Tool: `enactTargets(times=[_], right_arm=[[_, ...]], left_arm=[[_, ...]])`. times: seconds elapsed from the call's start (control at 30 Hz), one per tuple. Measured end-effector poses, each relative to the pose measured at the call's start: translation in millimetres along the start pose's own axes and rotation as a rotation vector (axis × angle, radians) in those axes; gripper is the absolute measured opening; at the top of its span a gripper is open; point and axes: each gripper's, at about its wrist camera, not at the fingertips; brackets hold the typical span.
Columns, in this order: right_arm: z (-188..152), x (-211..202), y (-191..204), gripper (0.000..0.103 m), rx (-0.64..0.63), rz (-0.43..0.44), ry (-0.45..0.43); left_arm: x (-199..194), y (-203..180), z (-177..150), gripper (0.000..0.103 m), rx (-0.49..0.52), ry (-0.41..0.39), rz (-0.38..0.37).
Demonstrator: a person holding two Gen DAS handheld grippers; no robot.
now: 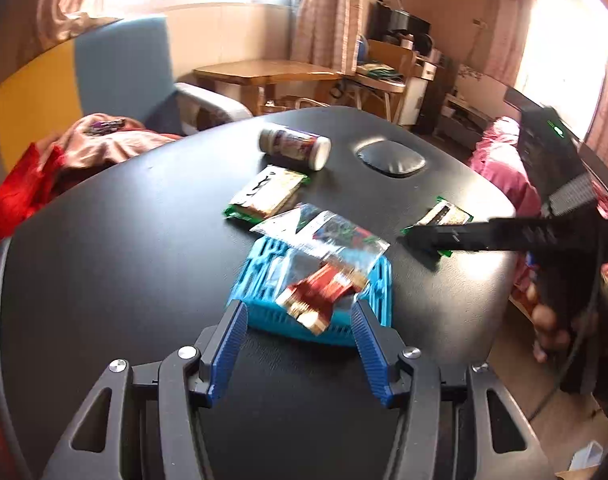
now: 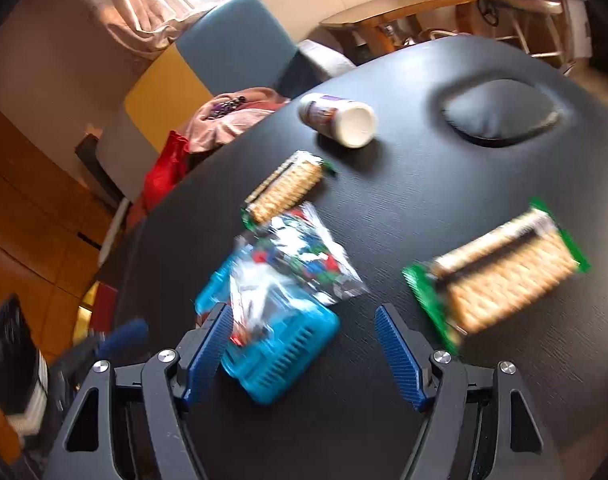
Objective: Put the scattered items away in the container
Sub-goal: 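Grasp the red chocolate wrapper with the left gripper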
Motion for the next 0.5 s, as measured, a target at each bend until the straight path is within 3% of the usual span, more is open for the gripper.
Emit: enactTargets(times=[0.1, 0.27, 0.5], right_arm=[[-3, -12, -7, 0.075, 0.006, -0.024, -0.017], [-7, -24, -17, 0.075, 0.041, -0.037, -0.039], [-13, -15, -15, 0.075, 0.047, -0.018, -0.017]], left_arm=[[10, -7, 11, 0.055, 0.054, 0.009, -0.039], [30, -22, 16, 0.055, 0.139, 0.042, -0.040], [48, -22, 13, 0.053, 0.141, 0.075, -0.054]])
Point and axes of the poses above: each gripper's, at about its wrist camera, not at the fingertips, and x roughly the way its jaws point, y to its left, z to its top, and after that the axes turned 10 degrees about z, right-handed
